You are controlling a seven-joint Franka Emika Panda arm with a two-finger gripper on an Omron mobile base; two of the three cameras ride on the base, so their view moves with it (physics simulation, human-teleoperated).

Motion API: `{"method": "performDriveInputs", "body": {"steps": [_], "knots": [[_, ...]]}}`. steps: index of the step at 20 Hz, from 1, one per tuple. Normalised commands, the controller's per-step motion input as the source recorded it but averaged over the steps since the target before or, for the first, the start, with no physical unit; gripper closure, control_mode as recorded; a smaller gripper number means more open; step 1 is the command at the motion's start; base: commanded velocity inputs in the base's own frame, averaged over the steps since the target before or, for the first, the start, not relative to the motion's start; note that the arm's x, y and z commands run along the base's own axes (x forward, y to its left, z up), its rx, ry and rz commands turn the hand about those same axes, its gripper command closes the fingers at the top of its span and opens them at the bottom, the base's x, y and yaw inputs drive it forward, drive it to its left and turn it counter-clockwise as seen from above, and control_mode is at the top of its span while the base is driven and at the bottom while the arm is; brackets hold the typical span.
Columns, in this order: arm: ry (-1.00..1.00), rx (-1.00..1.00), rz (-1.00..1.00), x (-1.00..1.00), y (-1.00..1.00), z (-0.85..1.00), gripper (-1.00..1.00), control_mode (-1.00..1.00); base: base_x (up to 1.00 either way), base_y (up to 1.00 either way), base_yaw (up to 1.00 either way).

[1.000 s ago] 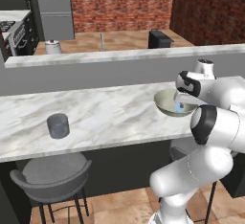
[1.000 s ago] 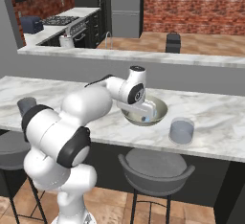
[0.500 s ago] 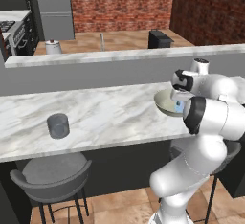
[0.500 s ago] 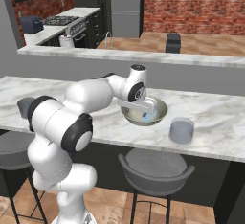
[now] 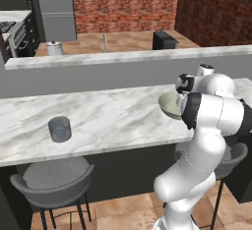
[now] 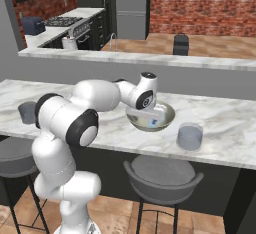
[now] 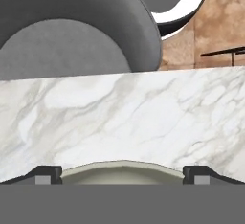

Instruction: There are four ice cubes in the ice bowl. Place two ice cubes in each glass of water.

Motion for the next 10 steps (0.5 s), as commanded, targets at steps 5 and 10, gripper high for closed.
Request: {"method": "performDriveInputs", "body": {"steps": [5,10], "knots": [[0.00,0.00,0.11,0.20,-0.10,-0.12,-1.00,-1.00,0.00,0.00,0.00],[-0.01,0.00,0.11,0.25,-0.03,-0.05,-1.00,-1.00,0.00,0.00,0.00]]}}
